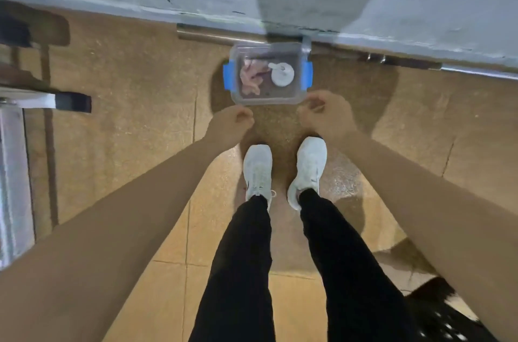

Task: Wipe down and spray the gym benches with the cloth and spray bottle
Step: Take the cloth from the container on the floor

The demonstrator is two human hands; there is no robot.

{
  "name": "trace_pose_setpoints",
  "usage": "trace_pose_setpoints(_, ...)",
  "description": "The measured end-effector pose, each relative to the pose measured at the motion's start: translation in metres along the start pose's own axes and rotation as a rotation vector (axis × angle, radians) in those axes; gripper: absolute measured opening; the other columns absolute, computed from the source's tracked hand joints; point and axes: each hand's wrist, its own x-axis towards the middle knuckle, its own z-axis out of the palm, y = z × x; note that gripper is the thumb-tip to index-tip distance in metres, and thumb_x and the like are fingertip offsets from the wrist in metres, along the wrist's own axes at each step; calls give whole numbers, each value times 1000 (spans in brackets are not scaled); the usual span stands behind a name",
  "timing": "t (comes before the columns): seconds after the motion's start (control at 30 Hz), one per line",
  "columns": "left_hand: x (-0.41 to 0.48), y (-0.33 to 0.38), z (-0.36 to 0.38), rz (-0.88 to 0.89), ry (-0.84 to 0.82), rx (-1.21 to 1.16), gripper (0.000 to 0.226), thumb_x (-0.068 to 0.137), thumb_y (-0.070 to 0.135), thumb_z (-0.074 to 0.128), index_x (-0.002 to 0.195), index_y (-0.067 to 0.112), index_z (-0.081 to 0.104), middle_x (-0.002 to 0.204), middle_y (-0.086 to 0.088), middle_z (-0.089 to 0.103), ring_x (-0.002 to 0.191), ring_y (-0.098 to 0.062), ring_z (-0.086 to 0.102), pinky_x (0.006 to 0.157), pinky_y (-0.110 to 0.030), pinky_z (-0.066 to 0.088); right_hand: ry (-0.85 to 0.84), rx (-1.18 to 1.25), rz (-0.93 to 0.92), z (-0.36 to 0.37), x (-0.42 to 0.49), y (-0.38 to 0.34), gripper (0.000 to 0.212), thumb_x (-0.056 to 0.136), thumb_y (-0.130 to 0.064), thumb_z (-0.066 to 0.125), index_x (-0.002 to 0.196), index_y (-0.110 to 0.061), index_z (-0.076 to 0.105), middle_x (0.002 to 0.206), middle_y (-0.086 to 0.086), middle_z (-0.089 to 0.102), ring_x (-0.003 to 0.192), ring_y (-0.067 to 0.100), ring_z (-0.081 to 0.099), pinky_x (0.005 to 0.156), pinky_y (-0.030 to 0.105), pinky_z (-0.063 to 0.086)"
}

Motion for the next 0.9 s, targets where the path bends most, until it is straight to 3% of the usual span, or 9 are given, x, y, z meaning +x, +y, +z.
trace_pose_setpoints(0.13,100,-31,30,49,-11,150,36,98,20,61,134,17,64,127,-9,67,119,-29,62,99,-37,50,66,10,-58,41,88,36,42,88,-31,76,127,-20,64,109,-7,63,95,10,59,87,24,49)
trace_pose_setpoints(0.27,177,-40,54,132,-8,301,58,96,20,63,152,20,45,144,-16,52,128,-33,53,99,-34,44,93,-62,-13,79,137,86,68,85,-28,78,146,-18,49,136,6,50,118,15,51,96,23,42)
trace_pose_setpoints(0.4,252,-49,68,16,-47,82,78,68,35,73,140,42,44,147,-9,46,132,-30,50,106,-43,51,117,-21,48,107,167,125,92,81,-33,81,157,-20,30,143,5,48,121,11,49,103,25,43)
trace_pose_setpoints(0.47,286,-63,73,-57,-43,-69,80,69,28,74,144,33,48,130,-3,55,119,-21,60,95,-44,60,143,33,53,115,175,136,97,82,-33,82,160,-23,26,142,-1,54,126,12,52,106,26,42)
trace_pose_setpoints(0.53,288,-55,71,-97,-24,-174,67,90,13,64,153,21,42,122,4,55,94,-16,69,78,-41,64,159,83,68,116,177,141,97,83,-29,82,161,-24,24,142,-7,56,125,6,50,104,19,38)
trace_pose_setpoints(0.6,282,-49,67,-88,18,-213,50,96,7,63,143,23,54,137,3,53,81,-16,73,75,-30,64,157,117,72,116,176,144,97,83,-28,82,161,-27,24,138,-12,59,121,0,49,102,18,38)
trace_pose_setpoints(0.7,266,-55,62,-99,48,-278,28,87,1,74,105,22,71,125,-3,70,104,-19,72,84,-22,59,155,154,101,115,175,144,97,83,-27,82,161,-30,24,136,-14,60,116,-5,48,101,17,40)
trace_pose_setpoints(0.77,249,-58,60,-88,90,-337,33,89,14,78,122,13,71,118,-2,74,108,-16,71,97,-29,58,147,147,111,113,174,139,97,83,-28,82,161,-31,23,134,-12,62,118,1,56,104,23,46)
trace_pose_setpoints(0.9,193,-55,49,-33,195,-355,47,95,11,72,140,10,60,128,-5,66,101,-11,66,89,-20,56,121,98,130,107,167,129,85,84,-30,80,155,-32,35,120,-8,68,109,9,63,98,32,55)
